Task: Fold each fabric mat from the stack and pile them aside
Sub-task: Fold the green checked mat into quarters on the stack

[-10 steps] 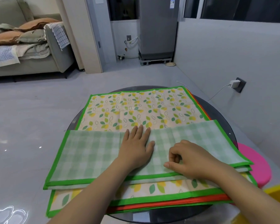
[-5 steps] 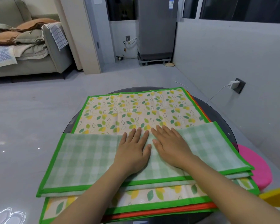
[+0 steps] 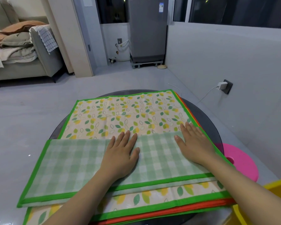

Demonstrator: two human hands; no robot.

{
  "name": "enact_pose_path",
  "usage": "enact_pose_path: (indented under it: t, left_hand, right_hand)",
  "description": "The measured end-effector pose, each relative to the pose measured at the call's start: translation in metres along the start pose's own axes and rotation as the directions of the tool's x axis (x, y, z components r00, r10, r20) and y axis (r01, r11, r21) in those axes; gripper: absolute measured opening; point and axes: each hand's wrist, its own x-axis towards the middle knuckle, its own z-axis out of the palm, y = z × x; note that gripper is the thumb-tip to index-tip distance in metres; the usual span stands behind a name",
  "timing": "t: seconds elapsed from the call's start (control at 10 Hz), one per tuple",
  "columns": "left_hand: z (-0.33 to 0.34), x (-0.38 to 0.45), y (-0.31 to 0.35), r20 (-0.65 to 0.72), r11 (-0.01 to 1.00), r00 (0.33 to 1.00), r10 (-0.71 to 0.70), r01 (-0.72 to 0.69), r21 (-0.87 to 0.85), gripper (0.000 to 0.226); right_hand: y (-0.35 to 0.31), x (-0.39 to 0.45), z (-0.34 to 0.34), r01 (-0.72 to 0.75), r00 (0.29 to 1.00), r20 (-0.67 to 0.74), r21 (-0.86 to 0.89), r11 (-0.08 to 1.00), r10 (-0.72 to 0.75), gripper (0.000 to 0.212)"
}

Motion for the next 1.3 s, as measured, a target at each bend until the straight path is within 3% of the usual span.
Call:
enact_pose_path:
  t: [0.3,0.6,0.7,0.8,1.1,1.3]
  left_hand:
    - [-0.002,-0.002,0.002,0.004,1.000,1.000,-0.005,0.005,-0.005,0.056]
    - [-0.003,-0.001,0.003,0.012,0.999,1.000,-0.002,0.003,-0.033,0.055]
    - [-0.006,-0.002,-0.007,0.032,0.999,1.000,-0.001,0.003,-0.052,0.054]
    - [-0.008,-0.008,-0.028,0.028,0.998,0.999,-0.038,0.039,-0.043,0.054]
    - [-0.019,-0.047,-0.106,-0.004,0.958,0.958,-0.286,0.286,0.000,0.056]
    - [-0.026,-0.055,-0.122,0.028,0.931,0.931,-0.364,0.364,0.024,0.059]
  right_hand:
    - [-0.020,-0.001,-0.004,-0.020,1.000,0.005,0.066,0.998,0.020,0.064]
    - [-0.108,-0.014,0.003,0.344,0.936,-0.023,0.258,0.903,-0.351,0.053]
    - [-0.113,-0.015,0.009,0.379,0.924,-0.024,0.159,0.911,-0.381,0.054]
    - [-0.113,-0.014,0.012,0.374,0.925,0.035,0.080,0.924,-0.378,0.056]
    - [-0.113,-0.015,0.014,0.364,0.927,0.076,0.046,0.930,-0.367,0.057]
    - [-0.116,-0.016,0.013,0.357,0.930,0.078,0.045,0.933,-0.359,0.057]
